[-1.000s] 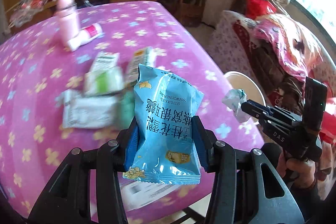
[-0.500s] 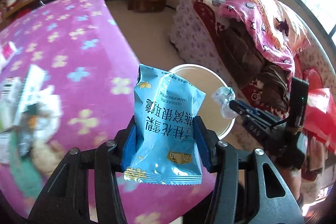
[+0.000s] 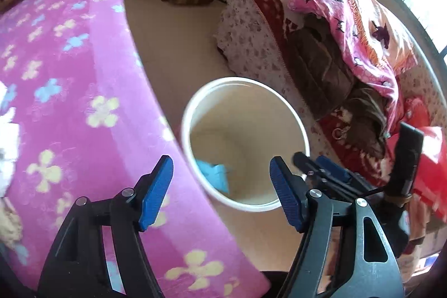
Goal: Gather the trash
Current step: 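Carry both items to the white bin and open both tools to drop them, then return to the table and grasp the white sponge with the left tool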
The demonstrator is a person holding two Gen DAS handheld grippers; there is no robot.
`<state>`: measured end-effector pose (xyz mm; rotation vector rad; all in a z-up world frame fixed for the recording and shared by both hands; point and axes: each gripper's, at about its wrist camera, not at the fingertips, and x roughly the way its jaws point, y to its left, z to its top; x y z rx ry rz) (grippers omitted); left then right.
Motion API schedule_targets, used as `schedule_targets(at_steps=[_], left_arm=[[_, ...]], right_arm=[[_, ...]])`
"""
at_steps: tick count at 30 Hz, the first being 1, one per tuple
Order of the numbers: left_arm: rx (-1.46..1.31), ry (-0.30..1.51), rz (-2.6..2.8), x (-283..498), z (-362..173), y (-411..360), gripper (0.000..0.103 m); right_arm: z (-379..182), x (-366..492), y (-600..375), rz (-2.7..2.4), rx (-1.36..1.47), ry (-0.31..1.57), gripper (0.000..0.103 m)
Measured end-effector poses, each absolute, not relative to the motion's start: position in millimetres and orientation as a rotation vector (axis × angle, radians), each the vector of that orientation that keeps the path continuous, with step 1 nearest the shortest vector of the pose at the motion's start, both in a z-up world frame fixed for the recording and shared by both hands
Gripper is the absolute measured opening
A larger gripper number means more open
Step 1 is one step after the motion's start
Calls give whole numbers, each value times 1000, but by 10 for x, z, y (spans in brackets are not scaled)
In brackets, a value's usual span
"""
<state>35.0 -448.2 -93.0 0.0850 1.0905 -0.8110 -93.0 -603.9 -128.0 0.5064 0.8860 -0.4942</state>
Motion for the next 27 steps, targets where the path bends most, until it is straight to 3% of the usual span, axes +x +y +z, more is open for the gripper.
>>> schedule_targets(at_steps=[6, 27], left_arm=[[140, 973, -681, 289, -724, -4008, 71], [129, 841, -388, 122, -345, -2018, 71]], right_arm=[[-1106, -900, -5694, -445, 457, 857, 60], [-583, -513, -3897, -192, 299, 828, 66]])
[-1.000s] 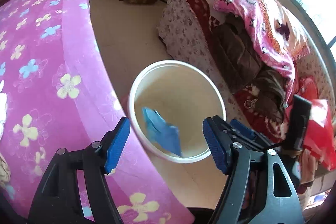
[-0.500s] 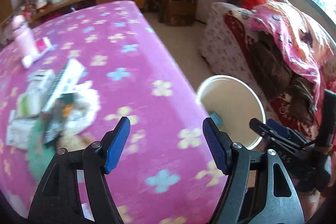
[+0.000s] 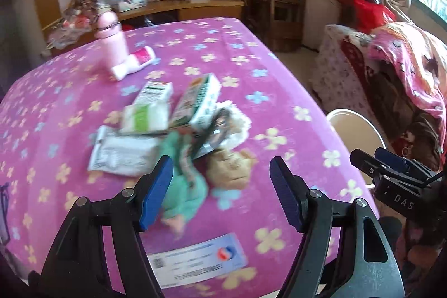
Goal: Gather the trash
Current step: 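Return to the table and grasp the white sponge with the left tool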
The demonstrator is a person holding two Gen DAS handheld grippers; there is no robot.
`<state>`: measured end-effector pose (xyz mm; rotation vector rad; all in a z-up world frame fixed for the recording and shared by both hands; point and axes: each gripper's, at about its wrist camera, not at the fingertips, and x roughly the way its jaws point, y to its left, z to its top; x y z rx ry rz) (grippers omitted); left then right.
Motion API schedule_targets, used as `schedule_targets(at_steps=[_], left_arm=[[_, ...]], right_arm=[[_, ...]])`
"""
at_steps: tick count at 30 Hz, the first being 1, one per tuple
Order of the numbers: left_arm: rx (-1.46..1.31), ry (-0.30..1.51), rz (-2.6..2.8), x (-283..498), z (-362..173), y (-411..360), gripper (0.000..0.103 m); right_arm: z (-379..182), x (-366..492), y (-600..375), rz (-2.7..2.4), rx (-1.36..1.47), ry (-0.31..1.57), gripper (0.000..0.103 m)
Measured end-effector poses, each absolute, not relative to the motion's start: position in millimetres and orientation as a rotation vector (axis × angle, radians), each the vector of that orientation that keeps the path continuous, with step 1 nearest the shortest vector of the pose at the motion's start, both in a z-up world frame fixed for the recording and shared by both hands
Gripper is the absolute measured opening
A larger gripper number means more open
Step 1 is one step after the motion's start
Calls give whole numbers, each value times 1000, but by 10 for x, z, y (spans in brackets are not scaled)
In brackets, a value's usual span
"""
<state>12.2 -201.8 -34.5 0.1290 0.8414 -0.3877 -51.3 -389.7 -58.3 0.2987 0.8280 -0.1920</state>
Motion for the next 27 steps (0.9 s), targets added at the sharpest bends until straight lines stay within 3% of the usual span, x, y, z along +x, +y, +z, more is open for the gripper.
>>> schedule_targets(at_steps=[14, 27], left_arm=[[82, 833, -255, 41, -407, -1167, 71], [51, 947, -215, -132, -635, -390, 71]], right_arm=[[-596, -360, -3095, -51, 195, 850, 67], [-754, -365, -2744, 101, 167, 916, 67]])
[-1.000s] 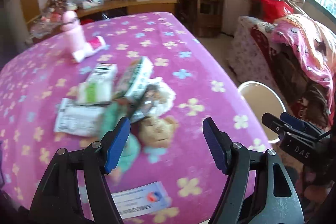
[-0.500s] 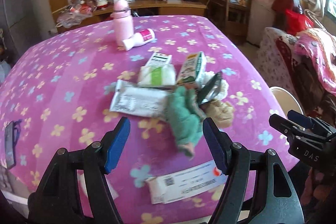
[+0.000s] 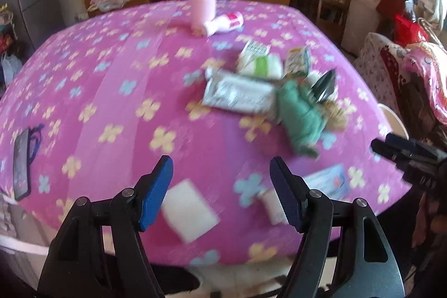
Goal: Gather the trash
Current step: 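Return to the table and grasp the white sponge with the left tool, then grasp the green towel with the right tool while the left tool holds the sponge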
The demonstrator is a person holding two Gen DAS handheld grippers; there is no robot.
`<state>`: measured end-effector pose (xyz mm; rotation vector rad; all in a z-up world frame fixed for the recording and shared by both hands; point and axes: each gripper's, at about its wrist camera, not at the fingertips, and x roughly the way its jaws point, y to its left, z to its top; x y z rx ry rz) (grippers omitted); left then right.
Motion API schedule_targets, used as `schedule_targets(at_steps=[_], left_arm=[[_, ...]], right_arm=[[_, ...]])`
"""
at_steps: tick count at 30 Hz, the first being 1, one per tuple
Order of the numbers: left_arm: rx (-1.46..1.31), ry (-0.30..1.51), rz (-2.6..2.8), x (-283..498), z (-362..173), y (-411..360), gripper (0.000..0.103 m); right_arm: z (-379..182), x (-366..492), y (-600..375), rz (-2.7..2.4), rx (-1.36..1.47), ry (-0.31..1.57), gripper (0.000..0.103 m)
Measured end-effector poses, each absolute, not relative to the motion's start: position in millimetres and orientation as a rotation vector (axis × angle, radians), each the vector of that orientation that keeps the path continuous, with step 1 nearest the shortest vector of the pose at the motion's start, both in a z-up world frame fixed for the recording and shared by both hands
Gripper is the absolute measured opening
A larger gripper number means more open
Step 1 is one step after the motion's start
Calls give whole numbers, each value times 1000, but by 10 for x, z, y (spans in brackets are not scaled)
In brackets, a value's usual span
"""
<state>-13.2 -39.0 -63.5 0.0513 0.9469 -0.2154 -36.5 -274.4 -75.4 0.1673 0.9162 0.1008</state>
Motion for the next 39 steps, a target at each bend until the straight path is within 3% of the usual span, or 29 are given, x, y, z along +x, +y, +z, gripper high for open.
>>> schedule_targets(at_steps=[17, 19, 21, 32, 34, 35, 39], left_arm=[[-38, 1043, -169, -65, -1189, -123, 69], [-49, 1059, -188, 11, -1236, -132, 48], [-35, 1062, -172, 82, -1256, -133, 40], [-70, 1014, -252, 314, -1090, -101, 35], [-54, 1012, -249, 336, -1099, -111, 35], [-46, 1011, -247, 340, -1110, -112, 35], [-49, 1022, -250, 361, -1156, -88, 35]], right_arm=[[-917, -177, -2462, 167, 136, 967, 68], [-932, -116, -2415, 175, 136, 973, 68], [-939, -37, -2371, 180, 138, 972, 68], [-1128, 543, -2108, 159, 148, 1022, 68], [-1217, 634, -2100, 178, 174, 1052, 62], [-1240, 649, -2097, 203, 201, 1053, 51], [-1152, 532, -1997, 221, 145, 1017, 46]])
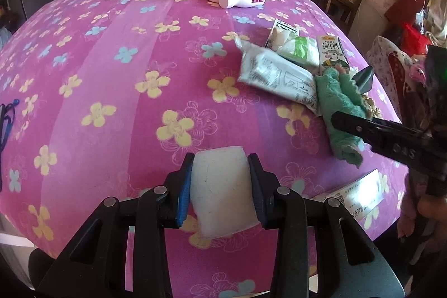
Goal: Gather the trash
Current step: 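Grasp the green towel with the right tool while the left tool holds the sponge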
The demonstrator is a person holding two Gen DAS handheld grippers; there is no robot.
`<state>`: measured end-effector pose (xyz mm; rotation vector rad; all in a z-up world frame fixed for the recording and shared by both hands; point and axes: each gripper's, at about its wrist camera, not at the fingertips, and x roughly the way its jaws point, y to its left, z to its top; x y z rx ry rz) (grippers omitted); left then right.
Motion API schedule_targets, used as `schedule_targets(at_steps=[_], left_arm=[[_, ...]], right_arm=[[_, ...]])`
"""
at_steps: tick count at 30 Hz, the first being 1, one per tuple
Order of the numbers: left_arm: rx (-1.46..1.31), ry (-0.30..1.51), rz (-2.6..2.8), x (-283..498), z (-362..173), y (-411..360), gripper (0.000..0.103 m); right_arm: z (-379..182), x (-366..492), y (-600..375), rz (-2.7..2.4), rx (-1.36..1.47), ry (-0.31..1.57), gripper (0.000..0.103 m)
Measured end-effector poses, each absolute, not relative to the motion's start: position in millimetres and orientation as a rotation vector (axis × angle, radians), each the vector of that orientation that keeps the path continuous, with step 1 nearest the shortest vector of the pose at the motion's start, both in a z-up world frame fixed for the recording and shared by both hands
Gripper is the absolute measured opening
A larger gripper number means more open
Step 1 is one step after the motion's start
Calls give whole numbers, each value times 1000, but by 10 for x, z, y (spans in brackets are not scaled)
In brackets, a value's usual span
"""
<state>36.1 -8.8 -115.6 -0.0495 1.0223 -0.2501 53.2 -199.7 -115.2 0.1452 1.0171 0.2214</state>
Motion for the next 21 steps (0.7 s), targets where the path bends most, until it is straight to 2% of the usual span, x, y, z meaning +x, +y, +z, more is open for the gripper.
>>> schedule_targets(at_steps=[5, 13, 18, 19, 21], left_arm=[[-64, 1032, -234, 408, -1203, -73, 35], [-53, 1072, -244, 359, -1270, -84, 44], [-58, 1063, -251, 314, -1278, -72, 43], [-65, 1065, -256, 317, -1275, -71, 37], [-70, 1073, -267, 317, -1267, -83, 36]], right_arm=[[-988, 367, -1959, 292, 155, 985, 46], [-870, 217, -1982, 310, 149, 959, 46], [-891, 174, -2006, 319, 149, 970, 46], [-888, 158, -2008, 319, 145, 969, 46], [-867, 122, -2005, 320, 137, 963, 46]])
